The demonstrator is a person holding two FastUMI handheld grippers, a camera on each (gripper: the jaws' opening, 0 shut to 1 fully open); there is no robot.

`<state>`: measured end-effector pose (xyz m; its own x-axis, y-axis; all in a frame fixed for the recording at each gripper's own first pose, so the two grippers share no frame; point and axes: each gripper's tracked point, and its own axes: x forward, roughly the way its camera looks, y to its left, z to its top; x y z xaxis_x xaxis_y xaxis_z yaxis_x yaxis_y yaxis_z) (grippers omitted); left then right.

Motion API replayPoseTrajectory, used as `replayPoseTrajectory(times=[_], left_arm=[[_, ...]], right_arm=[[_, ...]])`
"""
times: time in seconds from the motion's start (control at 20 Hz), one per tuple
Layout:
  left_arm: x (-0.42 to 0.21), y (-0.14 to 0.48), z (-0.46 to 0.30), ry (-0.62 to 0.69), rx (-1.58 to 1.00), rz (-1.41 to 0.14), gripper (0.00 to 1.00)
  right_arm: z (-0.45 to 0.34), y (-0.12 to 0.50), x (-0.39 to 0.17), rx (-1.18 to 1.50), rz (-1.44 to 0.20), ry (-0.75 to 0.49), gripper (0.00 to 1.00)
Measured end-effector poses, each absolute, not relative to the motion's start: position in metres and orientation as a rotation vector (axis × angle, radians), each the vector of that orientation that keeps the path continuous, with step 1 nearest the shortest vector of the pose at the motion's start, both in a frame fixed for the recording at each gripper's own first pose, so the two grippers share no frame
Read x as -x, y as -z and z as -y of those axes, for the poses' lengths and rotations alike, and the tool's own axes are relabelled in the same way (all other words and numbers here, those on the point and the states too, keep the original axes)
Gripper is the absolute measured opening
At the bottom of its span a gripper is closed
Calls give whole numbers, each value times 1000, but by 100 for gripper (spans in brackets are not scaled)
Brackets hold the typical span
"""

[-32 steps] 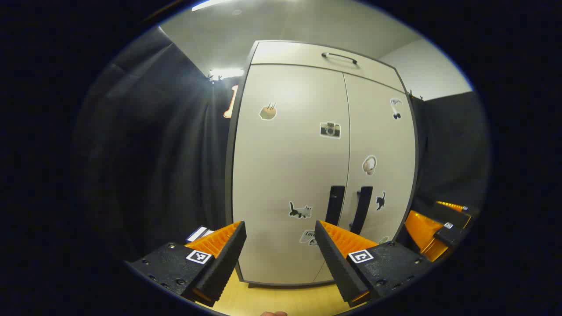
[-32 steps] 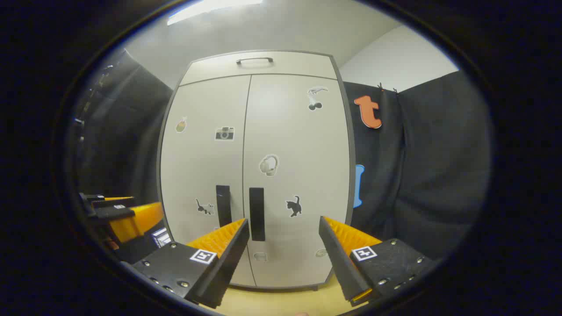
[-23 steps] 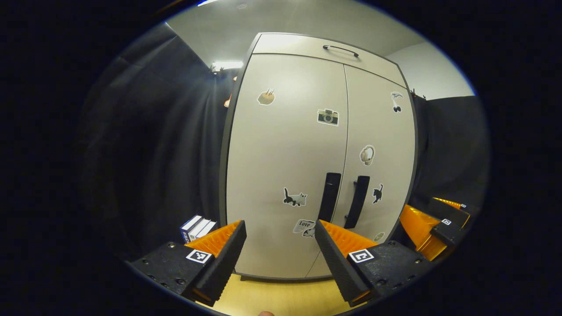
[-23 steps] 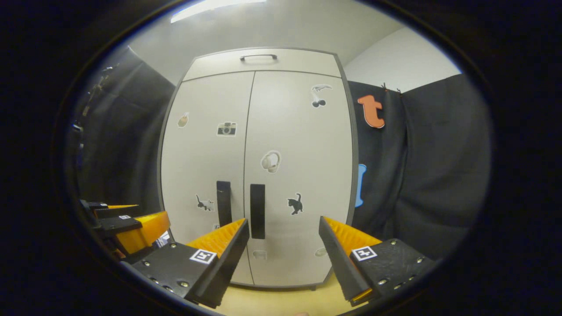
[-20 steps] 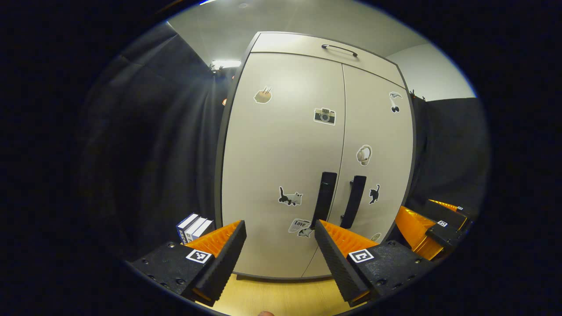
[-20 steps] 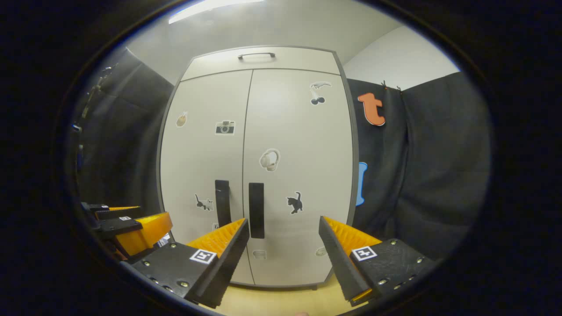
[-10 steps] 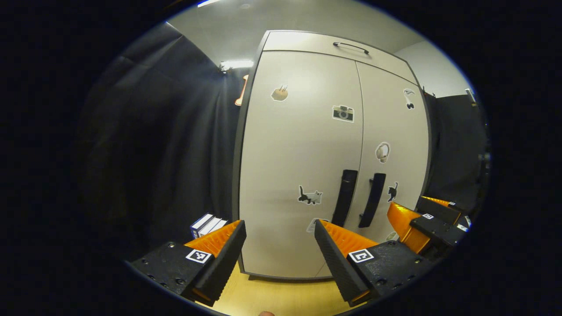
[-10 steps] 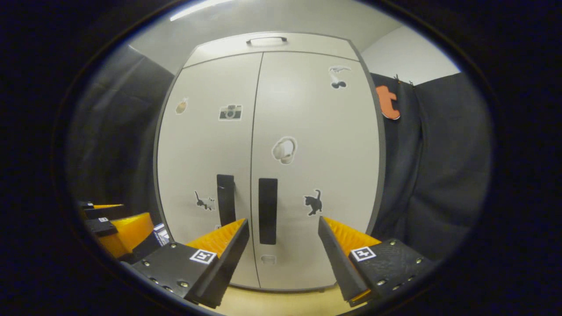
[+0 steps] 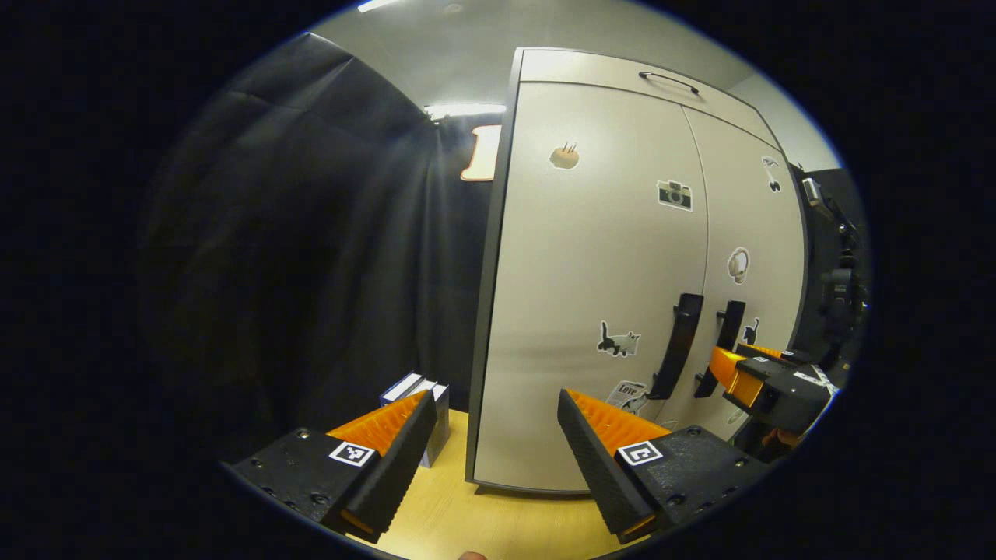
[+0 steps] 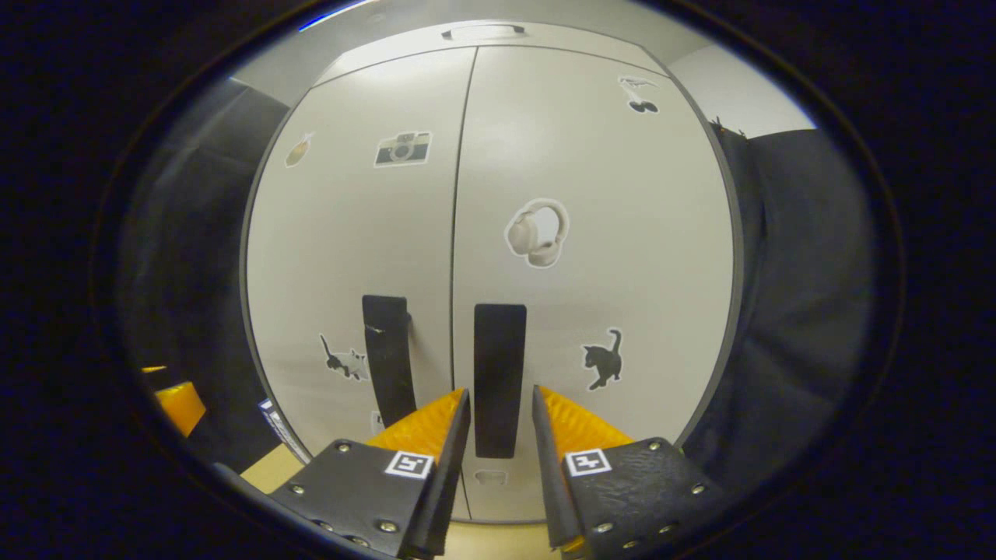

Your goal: Open the right door of the double-door shoe cabinet with the right hand, and open the left door with the left hand.

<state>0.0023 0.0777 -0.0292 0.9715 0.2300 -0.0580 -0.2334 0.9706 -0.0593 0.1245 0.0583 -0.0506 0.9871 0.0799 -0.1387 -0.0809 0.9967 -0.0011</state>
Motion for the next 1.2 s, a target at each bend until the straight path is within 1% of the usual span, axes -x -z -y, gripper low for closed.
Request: replayPoseTrajectory(times=[0.15,0.25,0.3,0.35,0.4,0.5,0.55,0.9,1.0,1.2], left_arm=[[-3,32,-86,-247,69,-59,98],[-4,33,-88,-250,70,-62,98],[-4,33,-88,-249,72,-65,98],[-5,34,-88,-245,73,-67,98],[-4,35,-87,-241,75,-71,98],[-3,37,-87,-234,75,-76,98],[-4,37,-87,-232,75,-80,98],[-3,38,-76,-195,71,-90,98],[-1,39,-71,-181,71,-93,98],[2,37,-64,-165,67,-92,98]], right_arm=[[-59,55,-136,10,-153,-73,47],[-61,54,-134,-9,-150,-54,29],[-60,51,-133,-2,-139,-50,29],[-61,53,-134,-1,-144,-46,34],[-60,52,-133,1,-140,-45,30],[-60,53,-133,-20,-142,-51,29],[-60,52,-131,-25,-140,-54,23],[-53,48,-114,-60,-107,-60,23],[-52,46,-113,-89,-96,-65,10],[-48,45,-105,-95,-93,-68,10]])
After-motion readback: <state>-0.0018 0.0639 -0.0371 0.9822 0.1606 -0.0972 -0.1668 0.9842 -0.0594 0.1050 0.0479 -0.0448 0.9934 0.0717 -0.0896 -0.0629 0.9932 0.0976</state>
